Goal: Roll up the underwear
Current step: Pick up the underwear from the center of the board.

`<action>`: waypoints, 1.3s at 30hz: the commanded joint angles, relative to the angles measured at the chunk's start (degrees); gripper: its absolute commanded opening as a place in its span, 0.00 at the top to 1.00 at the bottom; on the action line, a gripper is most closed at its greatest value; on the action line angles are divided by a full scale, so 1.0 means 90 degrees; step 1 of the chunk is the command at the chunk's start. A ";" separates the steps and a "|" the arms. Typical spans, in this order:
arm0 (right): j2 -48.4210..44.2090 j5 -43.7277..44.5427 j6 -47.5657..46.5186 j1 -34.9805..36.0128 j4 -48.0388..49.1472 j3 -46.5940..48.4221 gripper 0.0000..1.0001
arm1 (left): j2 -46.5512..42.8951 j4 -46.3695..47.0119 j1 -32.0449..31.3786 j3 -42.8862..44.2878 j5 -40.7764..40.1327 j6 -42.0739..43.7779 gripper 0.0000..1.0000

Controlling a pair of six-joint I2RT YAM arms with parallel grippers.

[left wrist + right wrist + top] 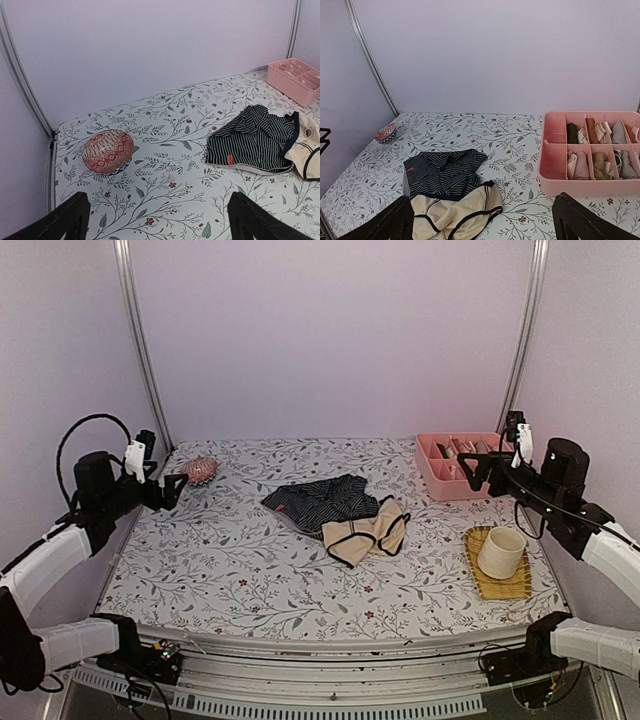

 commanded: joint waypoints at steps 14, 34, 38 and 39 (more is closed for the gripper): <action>0.1531 -0.1180 0.0132 0.0943 -0.0319 0.0817 0.01 | 0.0229 0.1209 -0.0179 -0.0273 0.0638 -0.0039 0.01; 0.6611 0.1376 -0.1987 0.3673 -0.2559 0.4997 0.01 | 0.0464 0.1456 -0.0269 -0.0454 0.1192 0.0220 0.01; 0.6458 0.2214 -0.1830 0.3931 -0.3070 0.4656 0.01 | 0.0498 0.1430 -0.0269 -0.0445 0.1172 0.0225 0.01; 0.6383 0.2334 -0.1773 0.3977 -0.3084 0.4481 0.01 | 0.0486 0.1437 -0.0267 -0.0448 0.1177 0.0214 0.02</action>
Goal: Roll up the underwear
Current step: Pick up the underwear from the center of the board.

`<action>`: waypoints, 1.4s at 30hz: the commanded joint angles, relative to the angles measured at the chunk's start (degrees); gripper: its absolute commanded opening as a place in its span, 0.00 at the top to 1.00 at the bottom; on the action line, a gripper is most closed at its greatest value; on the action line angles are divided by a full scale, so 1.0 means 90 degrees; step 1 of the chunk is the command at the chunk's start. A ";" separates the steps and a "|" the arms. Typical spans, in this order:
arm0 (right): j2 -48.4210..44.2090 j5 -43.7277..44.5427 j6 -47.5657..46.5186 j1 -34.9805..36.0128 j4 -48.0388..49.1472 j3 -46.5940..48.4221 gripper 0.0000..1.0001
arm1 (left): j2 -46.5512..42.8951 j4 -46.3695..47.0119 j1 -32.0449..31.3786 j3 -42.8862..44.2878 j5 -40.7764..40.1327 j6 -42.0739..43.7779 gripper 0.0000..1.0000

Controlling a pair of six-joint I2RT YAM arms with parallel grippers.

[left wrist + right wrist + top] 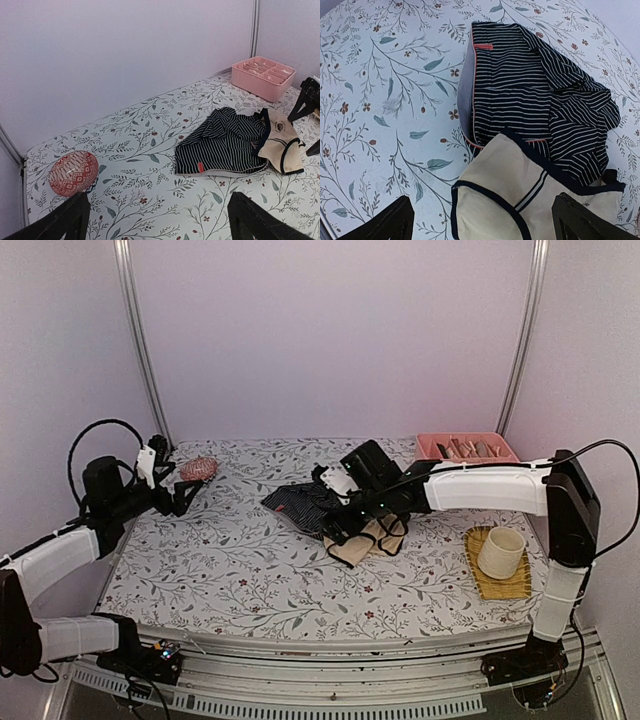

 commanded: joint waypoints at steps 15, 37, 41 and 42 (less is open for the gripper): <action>-0.0409 0.2244 0.0377 0.0169 -0.0374 -0.1470 0.01 | 0.0019 0.0177 -0.0068 -0.0071 -0.0010 0.0079 0.02; 0.0358 0.2165 0.0326 0.0007 0.0113 -0.1053 0.36 | 0.0204 0.0186 -0.0068 -0.0021 -0.0086 0.0071 0.02; 0.0407 0.2139 0.0337 -0.0048 0.0187 -0.1026 0.46 | 0.0214 0.0182 -0.0068 -0.0021 -0.0083 0.0078 0.01; 0.0404 0.2134 0.0340 -0.0059 0.0204 -0.1024 0.52 | 0.0214 0.0182 -0.0068 -0.0016 -0.0087 0.0078 0.02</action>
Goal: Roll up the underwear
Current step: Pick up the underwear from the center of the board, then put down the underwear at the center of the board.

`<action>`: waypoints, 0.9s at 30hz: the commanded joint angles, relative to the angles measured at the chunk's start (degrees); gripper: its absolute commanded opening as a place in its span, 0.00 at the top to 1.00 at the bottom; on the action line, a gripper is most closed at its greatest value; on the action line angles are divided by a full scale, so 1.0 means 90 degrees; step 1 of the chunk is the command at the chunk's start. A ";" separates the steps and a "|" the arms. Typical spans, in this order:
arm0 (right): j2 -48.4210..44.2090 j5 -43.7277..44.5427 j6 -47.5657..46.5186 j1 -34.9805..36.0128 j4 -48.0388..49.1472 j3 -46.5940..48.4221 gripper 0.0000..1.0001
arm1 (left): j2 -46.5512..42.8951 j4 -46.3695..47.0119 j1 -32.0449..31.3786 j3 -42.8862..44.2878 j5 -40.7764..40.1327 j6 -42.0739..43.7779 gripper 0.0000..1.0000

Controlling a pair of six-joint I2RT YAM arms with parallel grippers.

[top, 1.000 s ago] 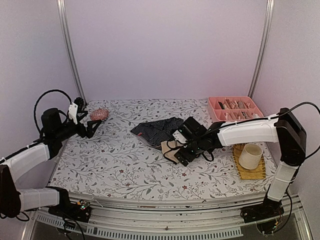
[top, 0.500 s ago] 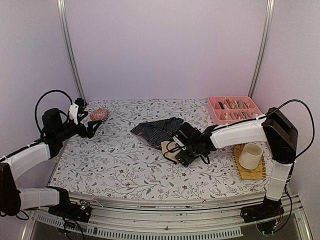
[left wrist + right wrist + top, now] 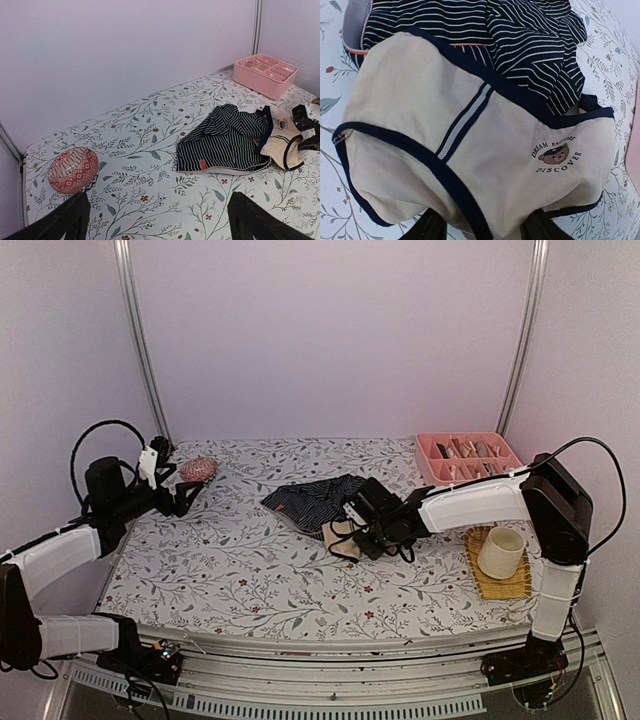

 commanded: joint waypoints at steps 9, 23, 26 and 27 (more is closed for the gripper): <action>-0.0531 0.0280 0.0128 -0.0088 -0.0078 0.0252 0.97 | 0.0084 0.0118 -0.0059 0.0013 -0.0057 0.0048 0.02; -0.1127 0.0743 -0.0391 0.0261 -0.0425 0.2284 0.98 | -0.0052 0.0551 0.0088 -0.0019 -0.2153 -0.0402 0.01; -0.0508 0.0559 -0.0785 0.0446 0.0031 0.2980 0.98 | -0.0186 0.0752 0.0275 -0.0065 -0.2930 -0.0608 0.01; -0.0283 0.0463 -0.0946 0.0519 0.0218 0.3265 0.98 | -0.0237 0.0827 0.0348 -0.0087 -0.3197 -0.0675 0.01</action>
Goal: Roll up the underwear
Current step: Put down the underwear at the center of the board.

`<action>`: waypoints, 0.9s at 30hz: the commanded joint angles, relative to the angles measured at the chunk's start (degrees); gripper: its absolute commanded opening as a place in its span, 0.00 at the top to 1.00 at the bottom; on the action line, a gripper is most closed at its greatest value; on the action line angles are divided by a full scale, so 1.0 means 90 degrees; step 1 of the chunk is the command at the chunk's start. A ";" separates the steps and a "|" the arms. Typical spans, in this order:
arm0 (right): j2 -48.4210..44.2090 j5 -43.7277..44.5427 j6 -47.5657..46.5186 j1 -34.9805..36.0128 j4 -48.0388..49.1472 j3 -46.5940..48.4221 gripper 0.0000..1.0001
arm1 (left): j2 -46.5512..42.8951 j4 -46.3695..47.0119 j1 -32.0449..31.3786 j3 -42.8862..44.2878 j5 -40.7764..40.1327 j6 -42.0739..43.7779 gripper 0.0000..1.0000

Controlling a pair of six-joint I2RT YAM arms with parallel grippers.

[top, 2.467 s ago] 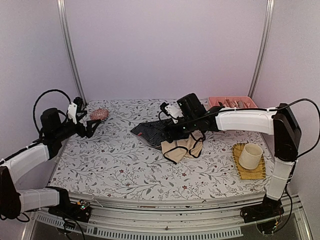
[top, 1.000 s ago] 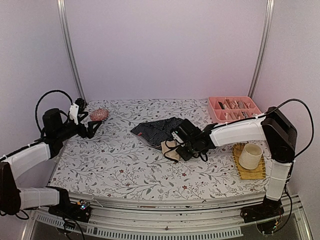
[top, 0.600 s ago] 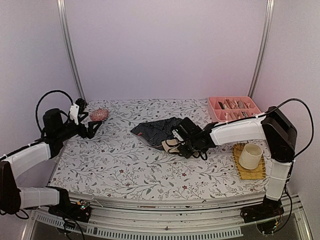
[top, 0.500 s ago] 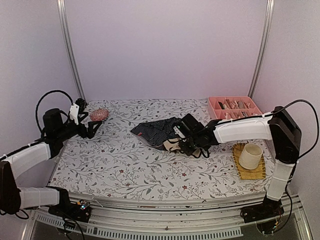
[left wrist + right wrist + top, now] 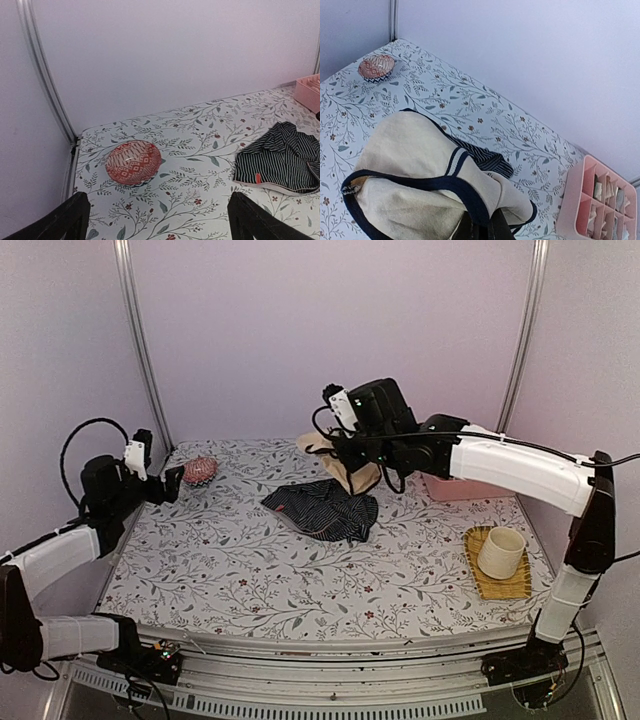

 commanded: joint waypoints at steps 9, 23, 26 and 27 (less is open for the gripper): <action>0.3592 -0.2135 -0.1337 0.0809 0.2434 0.3567 0.96 | -0.0818 0.1067 0.0821 -0.0377 -0.3219 -0.0731 0.02; 0.2239 -0.1938 -0.0876 0.0774 0.2305 0.1374 0.01 | -0.1295 0.0796 0.0890 -0.0481 -0.1061 -0.0404 0.02; 0.1314 -0.1781 -0.0365 0.0569 0.1975 0.0260 0.01 | -0.0854 0.0247 0.0805 -0.0056 0.0318 -0.0256 0.02; 0.1062 -0.1679 -0.0237 0.0520 0.1823 -0.0038 0.01 | -0.0721 0.0137 0.0730 0.0053 0.0711 -0.0180 0.02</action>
